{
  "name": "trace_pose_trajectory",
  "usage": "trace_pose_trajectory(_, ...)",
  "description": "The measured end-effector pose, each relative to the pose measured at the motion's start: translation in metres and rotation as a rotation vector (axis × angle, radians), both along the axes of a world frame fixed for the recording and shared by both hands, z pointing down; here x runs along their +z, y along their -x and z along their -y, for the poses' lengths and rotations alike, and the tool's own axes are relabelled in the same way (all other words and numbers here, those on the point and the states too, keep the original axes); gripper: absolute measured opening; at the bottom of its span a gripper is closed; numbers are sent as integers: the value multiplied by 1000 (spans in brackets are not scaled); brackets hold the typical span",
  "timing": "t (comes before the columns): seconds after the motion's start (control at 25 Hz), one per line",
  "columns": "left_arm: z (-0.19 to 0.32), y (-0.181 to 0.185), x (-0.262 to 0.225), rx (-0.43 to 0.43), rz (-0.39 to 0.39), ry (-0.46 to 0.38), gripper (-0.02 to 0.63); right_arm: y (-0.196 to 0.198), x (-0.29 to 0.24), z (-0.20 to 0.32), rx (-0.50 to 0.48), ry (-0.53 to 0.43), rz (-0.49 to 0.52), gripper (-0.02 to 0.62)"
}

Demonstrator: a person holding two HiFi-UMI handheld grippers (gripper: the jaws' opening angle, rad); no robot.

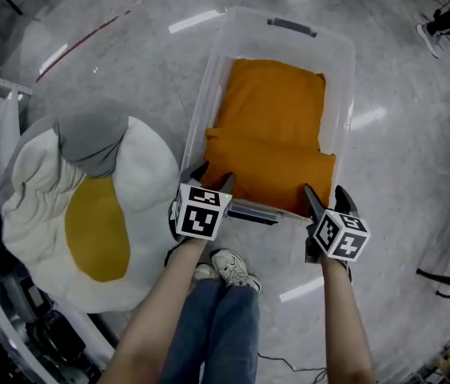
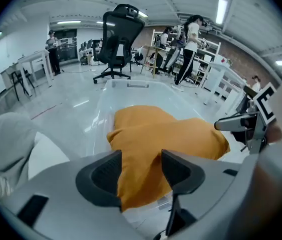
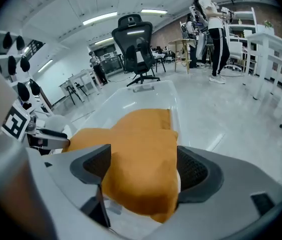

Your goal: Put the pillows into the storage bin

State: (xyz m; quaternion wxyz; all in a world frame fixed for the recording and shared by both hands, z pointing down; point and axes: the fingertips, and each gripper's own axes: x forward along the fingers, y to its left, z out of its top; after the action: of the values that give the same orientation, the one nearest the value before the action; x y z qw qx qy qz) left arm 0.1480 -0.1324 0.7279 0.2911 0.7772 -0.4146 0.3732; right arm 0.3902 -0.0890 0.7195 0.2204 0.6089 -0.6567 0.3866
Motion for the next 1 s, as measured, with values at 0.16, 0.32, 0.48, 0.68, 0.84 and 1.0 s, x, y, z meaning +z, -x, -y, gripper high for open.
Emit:
trace_pose_trajectory(0.16, 3, 7, -17, -58, -52, -19, 255, 1, -14, 2, 25, -18, 39, 397)
trace_pose_trajectory(0.32, 9, 14, -47, -82, -88, -50, 255, 5, -43, 8, 51, -55, 78, 397)
trace_pose_trajectory(0.48, 19, 20, -95, -105, -124, -99, 255, 18, -91, 20, 28, -123, 91, 397)
trace_pose_trajectory(0.68, 31, 23, -189, -127, -199, -216, 252, 43, -188, 37, -38, -257, 82, 390)
trace_pose_trajectory(0.84, 39, 27, -297, -165, -312, -343, 235, 69, -291, 47, -97, -383, 63, 315)
trace_pose_trajectory(1.0, 35, 42, -420, -202, -381, -488, 187, 99, -400, 49, -134, -491, 62, 233)
